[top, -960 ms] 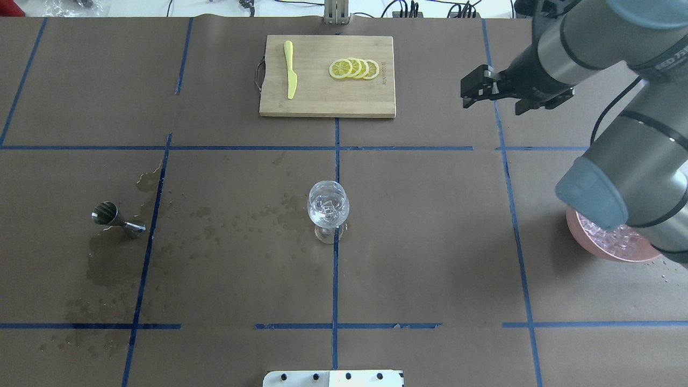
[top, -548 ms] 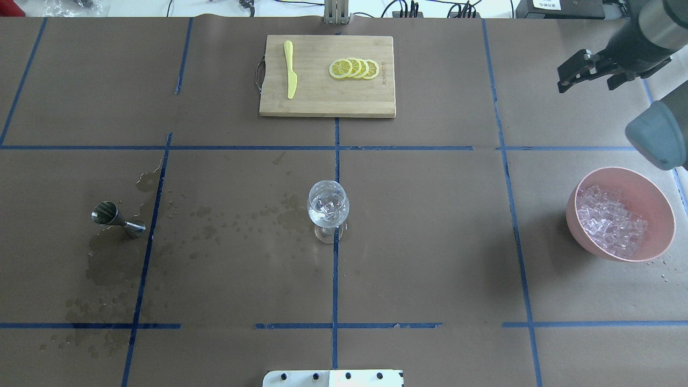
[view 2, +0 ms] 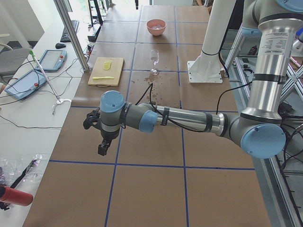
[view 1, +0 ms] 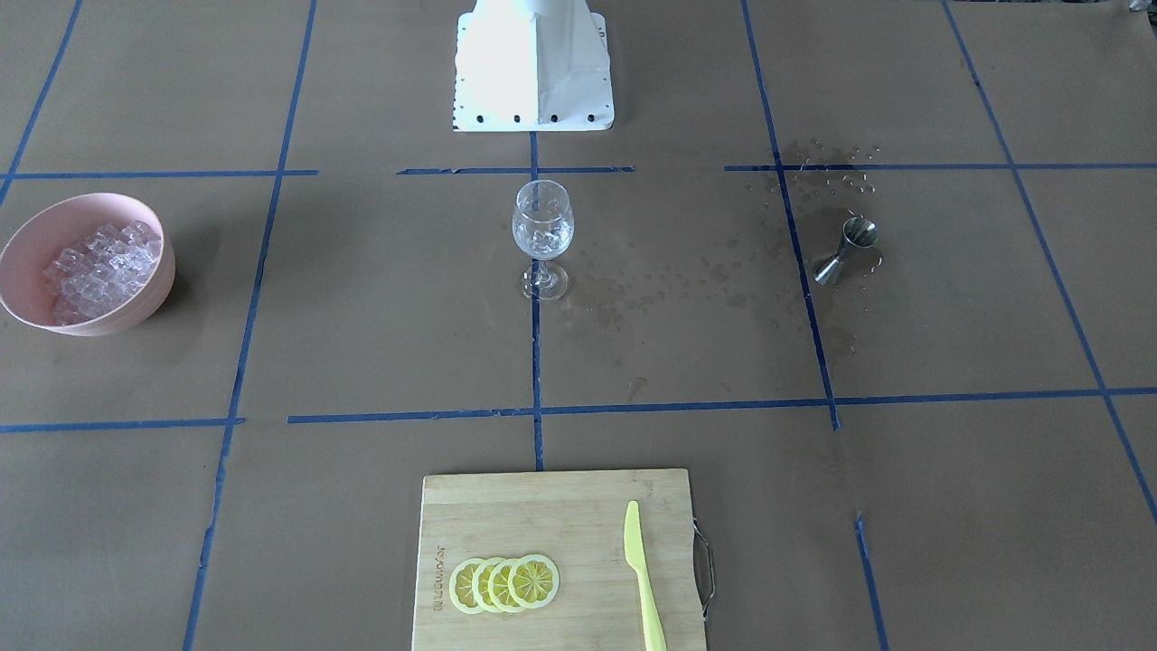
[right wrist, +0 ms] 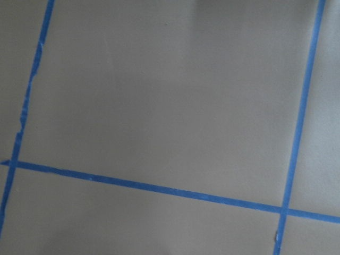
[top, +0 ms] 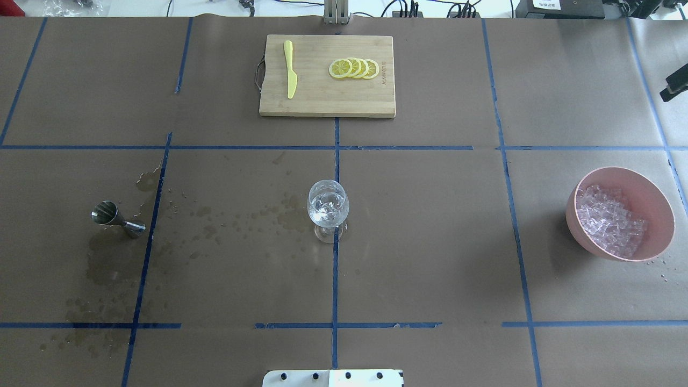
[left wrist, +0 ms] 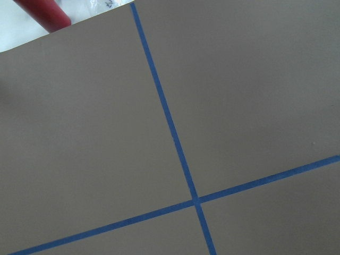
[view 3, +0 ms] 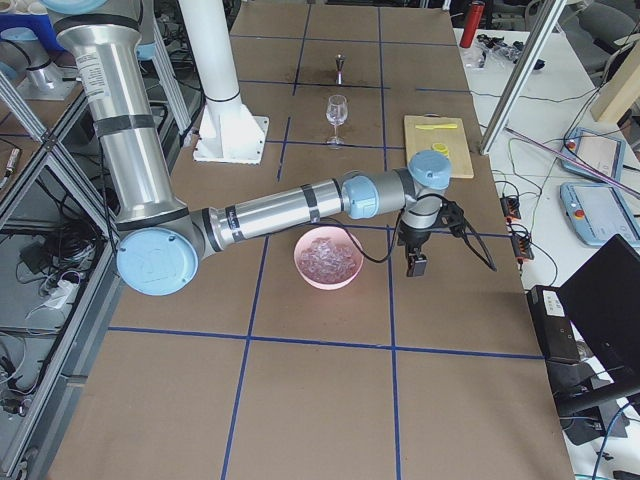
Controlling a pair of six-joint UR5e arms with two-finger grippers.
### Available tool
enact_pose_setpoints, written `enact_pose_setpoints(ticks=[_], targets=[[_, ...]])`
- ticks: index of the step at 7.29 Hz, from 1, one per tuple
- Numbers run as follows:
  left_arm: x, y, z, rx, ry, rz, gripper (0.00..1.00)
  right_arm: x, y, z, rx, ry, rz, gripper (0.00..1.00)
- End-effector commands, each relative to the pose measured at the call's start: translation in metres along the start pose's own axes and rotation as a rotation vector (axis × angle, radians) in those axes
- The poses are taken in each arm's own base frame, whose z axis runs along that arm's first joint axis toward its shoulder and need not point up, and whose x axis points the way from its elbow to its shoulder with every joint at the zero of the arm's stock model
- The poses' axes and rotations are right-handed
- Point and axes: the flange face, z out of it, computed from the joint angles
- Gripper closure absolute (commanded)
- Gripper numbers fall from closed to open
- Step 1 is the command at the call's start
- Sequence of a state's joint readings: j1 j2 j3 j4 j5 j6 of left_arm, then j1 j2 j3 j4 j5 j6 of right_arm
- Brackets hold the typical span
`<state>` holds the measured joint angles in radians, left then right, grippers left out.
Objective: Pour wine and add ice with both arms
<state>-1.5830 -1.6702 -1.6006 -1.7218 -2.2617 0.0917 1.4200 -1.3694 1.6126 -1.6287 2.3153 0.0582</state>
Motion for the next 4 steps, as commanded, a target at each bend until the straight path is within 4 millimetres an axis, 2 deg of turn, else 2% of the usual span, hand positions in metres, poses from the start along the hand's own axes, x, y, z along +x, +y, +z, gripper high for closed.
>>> enact_pose_setpoints(ticks=[1, 2, 3, 4], targets=[[-0.017, 0.025, 0.006, -0.084, 0.004, -0.094, 0.0, 0.067, 0.048, 0.016, -0.031, -0.047, 0.016, 0.0], [-0.02, 0.058, 0.017, -0.114, 0.008, -0.123, 0.0, 0.07, 0.049, 0.019, -0.035, -0.042, 0.025, 0.0], [-0.023, 0.067, 0.022, -0.128, 0.006, -0.178, 0.0, 0.079, 0.059, 0.028, -0.053, -0.026, 0.039, 0.0], [-0.027, 0.087, 0.032, -0.15, 0.008, -0.217, 0.0, 0.087, 0.06, 0.023, -0.029, -0.014, 0.039, 0.0]])
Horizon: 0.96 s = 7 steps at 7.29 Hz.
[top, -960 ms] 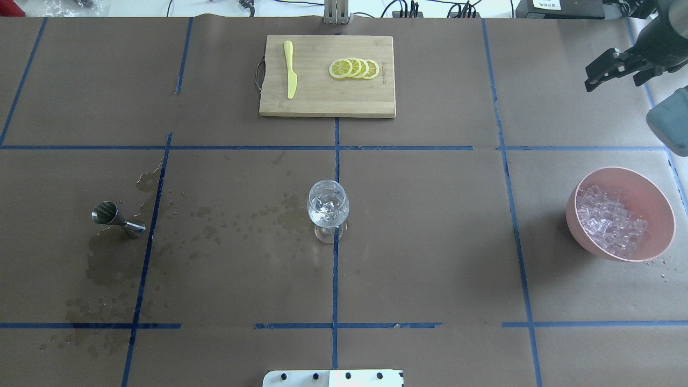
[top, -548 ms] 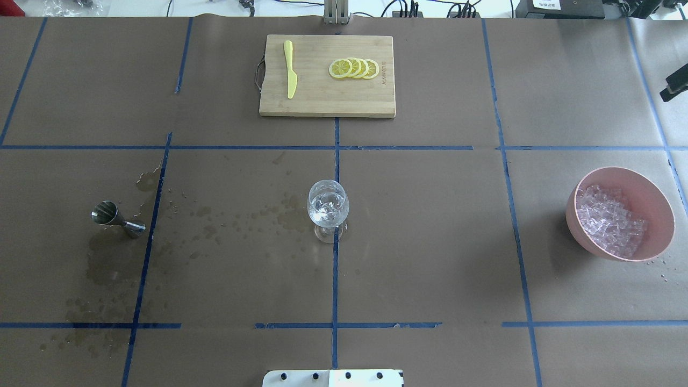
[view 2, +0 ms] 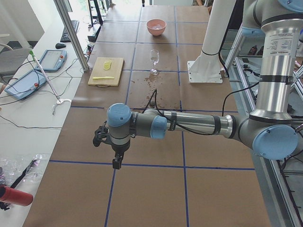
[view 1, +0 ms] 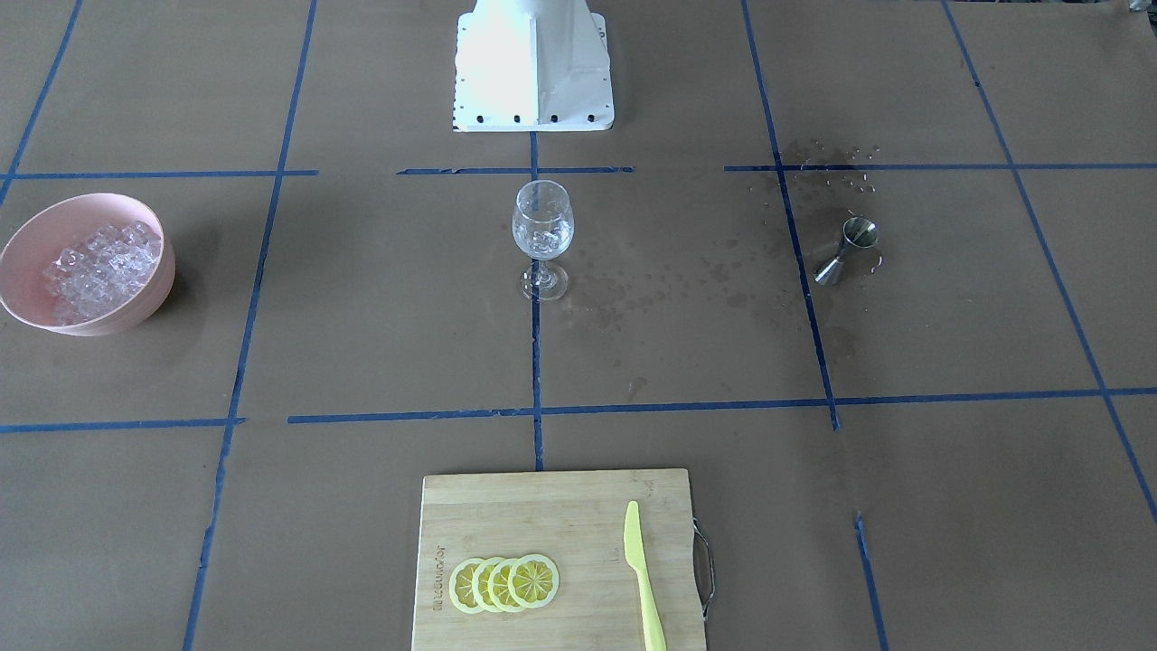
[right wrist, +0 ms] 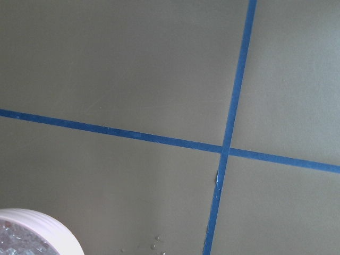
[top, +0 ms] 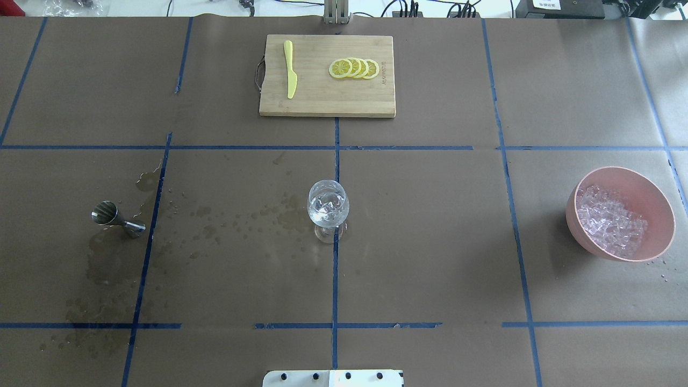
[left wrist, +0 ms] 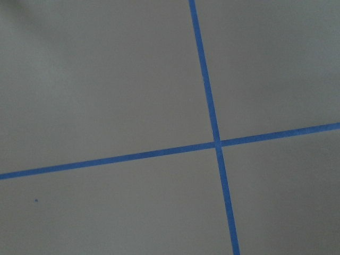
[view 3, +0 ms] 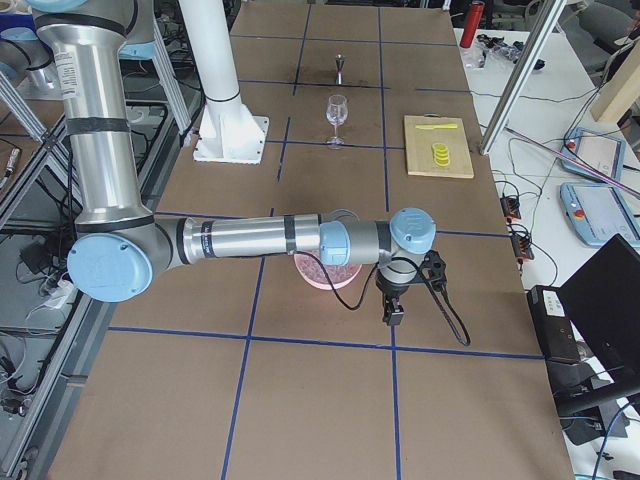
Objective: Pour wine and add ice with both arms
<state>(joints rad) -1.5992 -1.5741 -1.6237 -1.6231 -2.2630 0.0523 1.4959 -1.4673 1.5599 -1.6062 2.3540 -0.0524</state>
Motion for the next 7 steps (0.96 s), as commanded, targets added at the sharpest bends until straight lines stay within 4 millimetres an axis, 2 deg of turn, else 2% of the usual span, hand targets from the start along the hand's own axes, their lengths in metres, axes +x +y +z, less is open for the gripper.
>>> enact_pose_setpoints(ticks=[1, 3, 4, 5, 7], targets=[[-0.008, 0.024, 0.014, -0.035, 0.013, -0.071, 0.0, 0.022, 0.011, -0.01, 0.037, -0.01, 0.031, 0.0], [0.003, 0.023, 0.015, -0.046, 0.122, -0.098, 0.0, 0.024, 0.017, -0.007, 0.033, -0.047, 0.044, 0.0], [0.004, 0.023, 0.022, -0.052, 0.123, -0.089, 0.0, 0.026, 0.018, -0.01, 0.038, -0.048, 0.048, 0.0], [0.014, 0.022, 0.035, -0.078, 0.128, -0.065, 0.0, 0.029, 0.019, -0.012, 0.041, -0.047, 0.053, 0.0], [0.017, 0.019, 0.035, -0.061, 0.124, -0.036, 0.0, 0.031, 0.019, -0.014, 0.045, -0.045, 0.058, 0.0]])
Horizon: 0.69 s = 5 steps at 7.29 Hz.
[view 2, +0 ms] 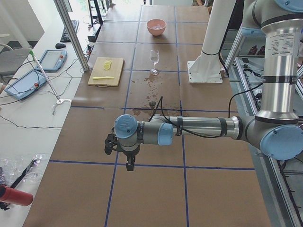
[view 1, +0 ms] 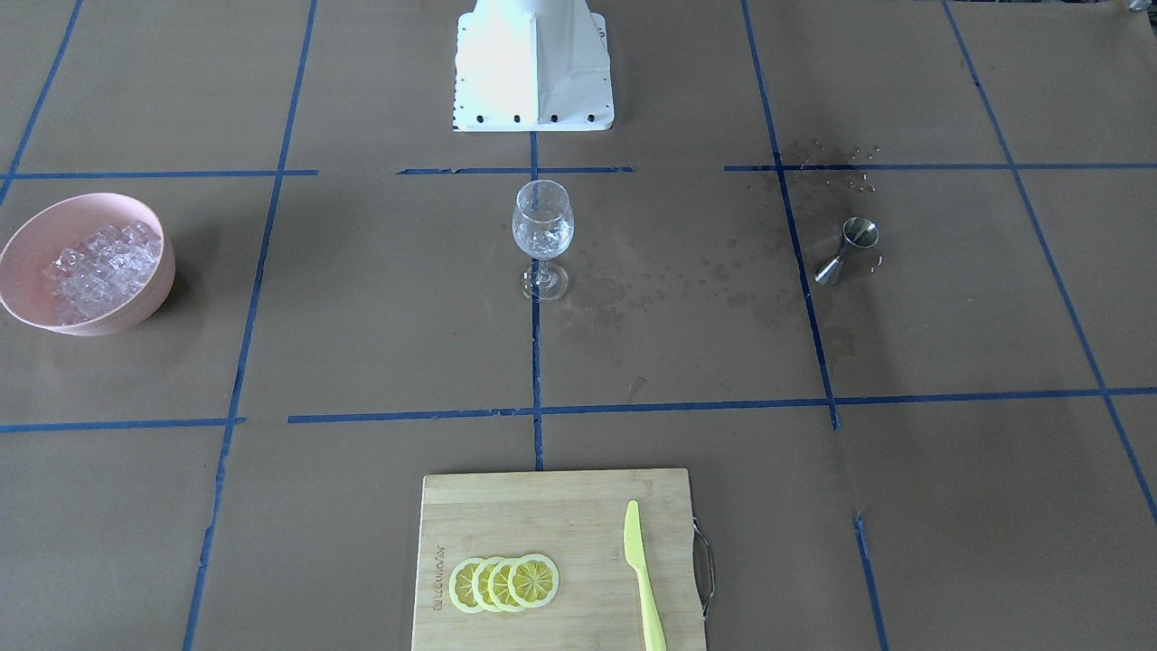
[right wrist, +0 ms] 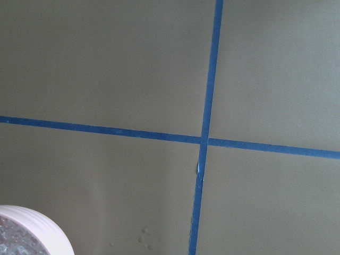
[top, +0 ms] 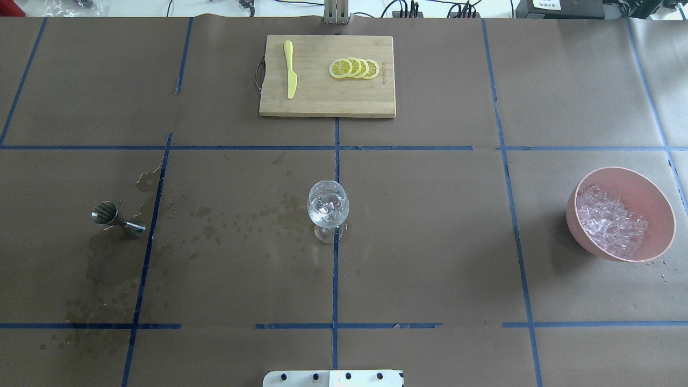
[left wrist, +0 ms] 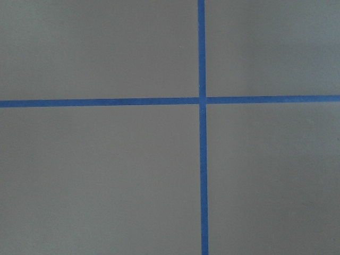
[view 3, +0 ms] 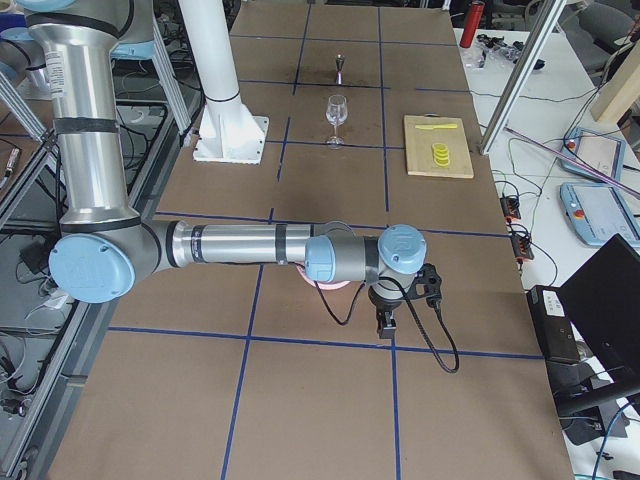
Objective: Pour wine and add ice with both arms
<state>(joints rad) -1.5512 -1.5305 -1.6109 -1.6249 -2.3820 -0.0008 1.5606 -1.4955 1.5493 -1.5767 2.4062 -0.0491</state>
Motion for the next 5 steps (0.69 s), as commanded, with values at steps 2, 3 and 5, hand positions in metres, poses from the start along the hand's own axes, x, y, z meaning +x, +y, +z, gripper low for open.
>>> enact_pose_setpoints(ticks=[2, 3, 5], targets=[[0.011, -0.004, -0.01, 0.031, -0.003, 0.041, 0.0, 0.003, 0.002, 0.0, -0.001, 0.001, 0.008, 0.0], [0.015, -0.003, -0.015, 0.041, -0.003, 0.047, 0.0, 0.004, 0.004, 0.001, -0.004, 0.001, 0.011, 0.0], [0.012, -0.003, -0.015, 0.042, -0.006, 0.045, 0.0, 0.007, 0.008, 0.004, -0.011, 0.002, 0.018, 0.0]])
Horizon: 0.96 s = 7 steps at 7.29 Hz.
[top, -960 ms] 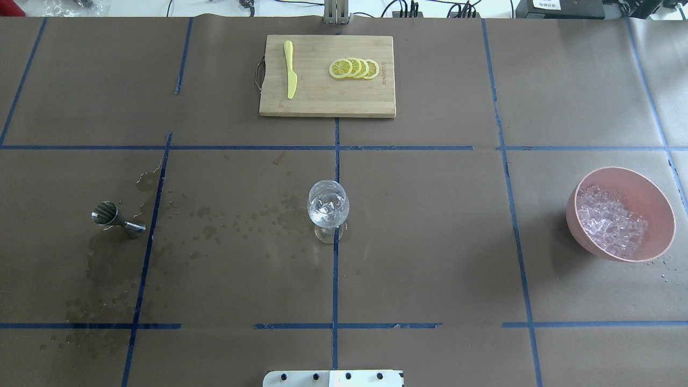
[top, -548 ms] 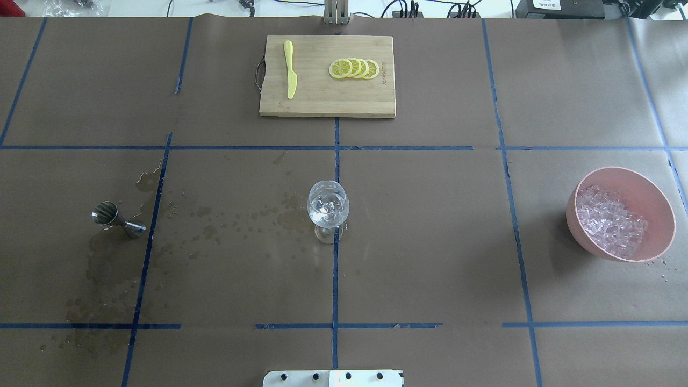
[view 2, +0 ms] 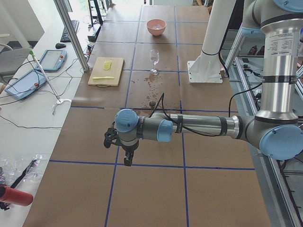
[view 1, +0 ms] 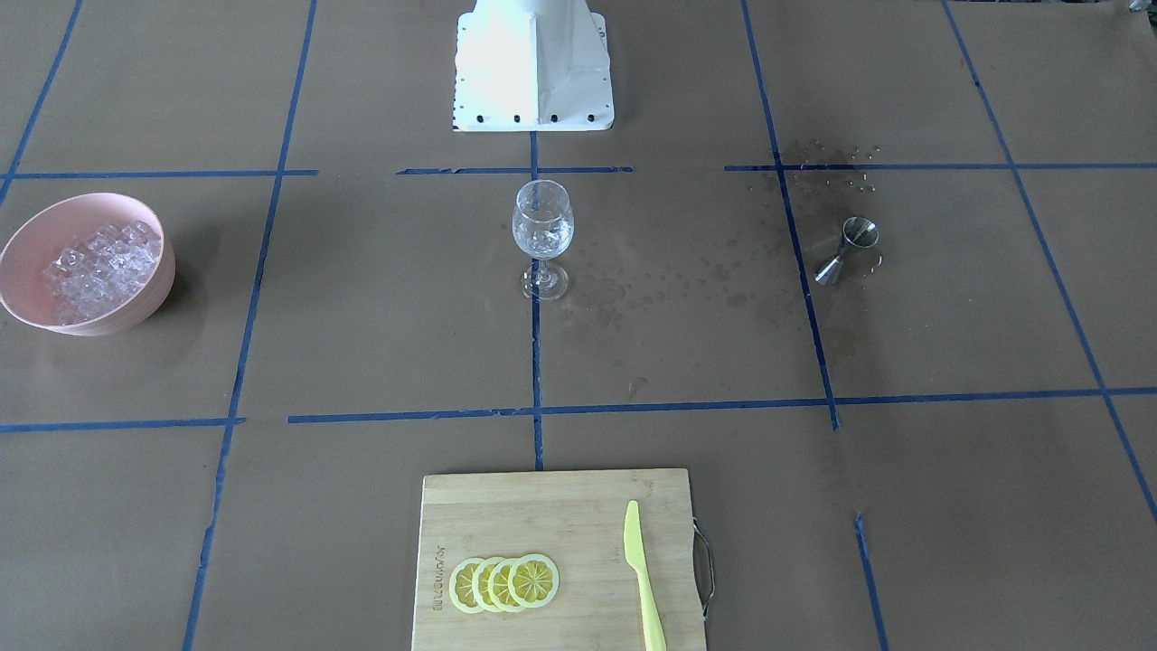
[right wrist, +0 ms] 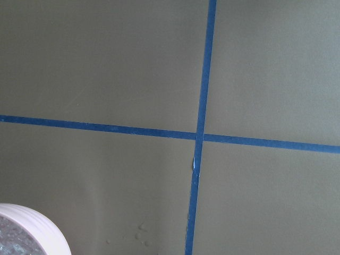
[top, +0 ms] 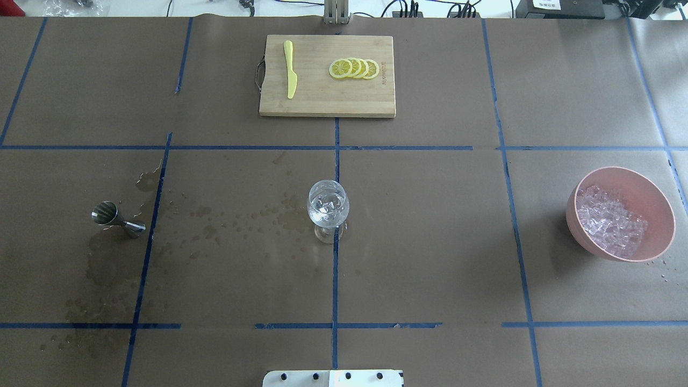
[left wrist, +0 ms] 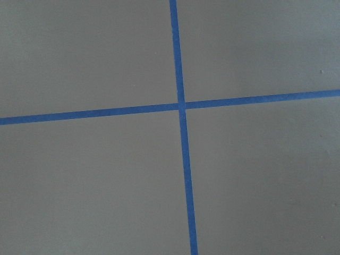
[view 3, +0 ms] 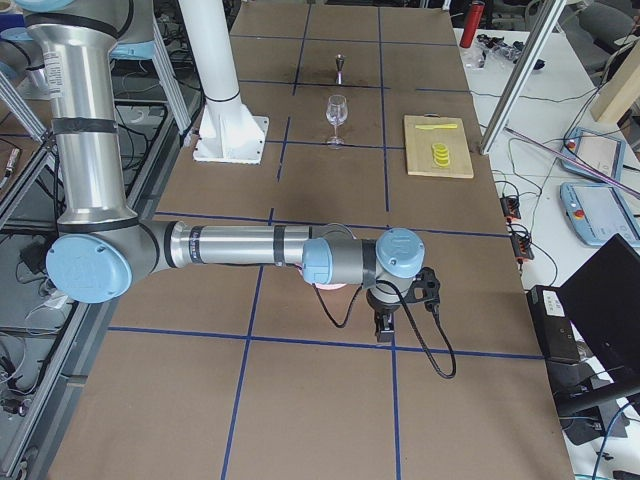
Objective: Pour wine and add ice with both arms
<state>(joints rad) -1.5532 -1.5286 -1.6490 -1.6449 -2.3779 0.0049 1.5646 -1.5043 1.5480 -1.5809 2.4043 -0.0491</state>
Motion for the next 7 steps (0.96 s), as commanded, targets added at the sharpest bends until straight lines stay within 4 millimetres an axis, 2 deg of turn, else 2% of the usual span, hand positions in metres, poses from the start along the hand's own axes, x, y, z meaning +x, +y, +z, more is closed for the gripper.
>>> enact_pose_setpoints(ticks=[1, 4, 7], targets=[[-0.005, 0.002, -0.004, 0.008, -0.003, -0.009, 0.0, 0.003, 0.003, 0.002, -0.006, 0.0, 0.007, 0.0], [-0.016, 0.012, -0.007, 0.012, -0.005, -0.037, 0.0, 0.018, 0.008, 0.004, -0.01, 0.003, 0.035, 0.0], [-0.016, 0.012, -0.007, 0.013, -0.005, -0.036, 0.0, 0.03, 0.023, 0.011, -0.018, 0.006, 0.051, 0.0]])
